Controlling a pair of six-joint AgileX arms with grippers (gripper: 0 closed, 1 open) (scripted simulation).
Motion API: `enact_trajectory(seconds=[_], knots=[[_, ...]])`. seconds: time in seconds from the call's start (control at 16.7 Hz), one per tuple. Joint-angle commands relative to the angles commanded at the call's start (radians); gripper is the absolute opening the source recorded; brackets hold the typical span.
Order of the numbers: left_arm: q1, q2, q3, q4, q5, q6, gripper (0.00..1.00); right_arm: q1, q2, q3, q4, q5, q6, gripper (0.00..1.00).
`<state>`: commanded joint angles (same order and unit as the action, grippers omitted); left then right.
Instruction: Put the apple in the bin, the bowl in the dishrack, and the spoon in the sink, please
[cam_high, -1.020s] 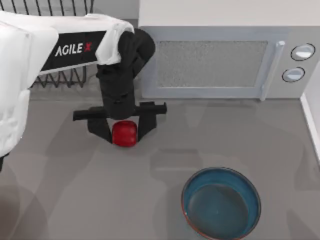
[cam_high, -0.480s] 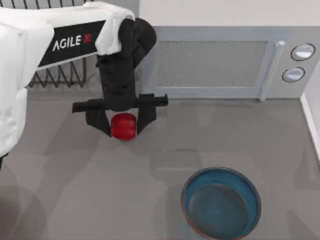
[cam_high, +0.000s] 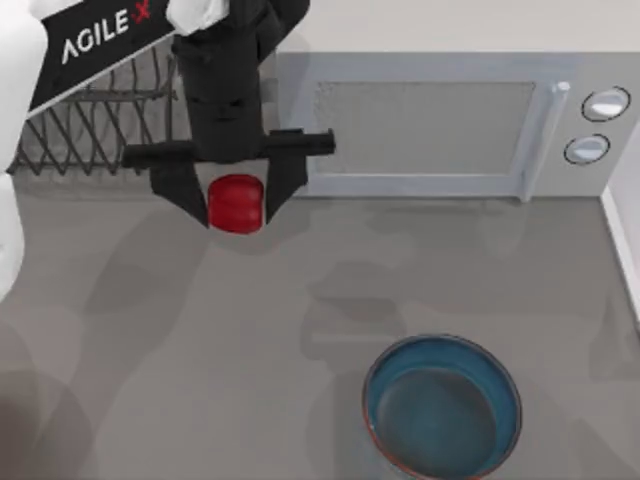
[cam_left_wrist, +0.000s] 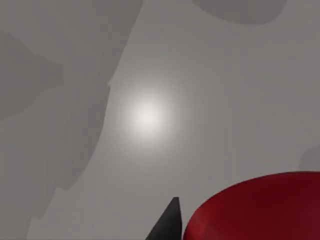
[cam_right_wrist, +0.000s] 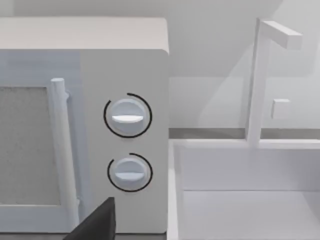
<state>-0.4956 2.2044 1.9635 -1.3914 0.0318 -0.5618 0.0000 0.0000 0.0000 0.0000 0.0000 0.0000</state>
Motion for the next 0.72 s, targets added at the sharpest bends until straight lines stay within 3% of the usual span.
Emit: enact_trajectory(seconds=[0.36, 0.72], knots=[[0.028, -0.030, -0.035, 0.006, -0.002, -0.026, 0.00, 0.000, 0.000, 0.000, 0.000, 0.000, 0.000, 1.00], [0.255, -0.356, -0.318, 0.022, -0.017, -0.265, 0.00, 0.000, 0.000, 0.000, 0.000, 0.000, 0.000, 1.00]])
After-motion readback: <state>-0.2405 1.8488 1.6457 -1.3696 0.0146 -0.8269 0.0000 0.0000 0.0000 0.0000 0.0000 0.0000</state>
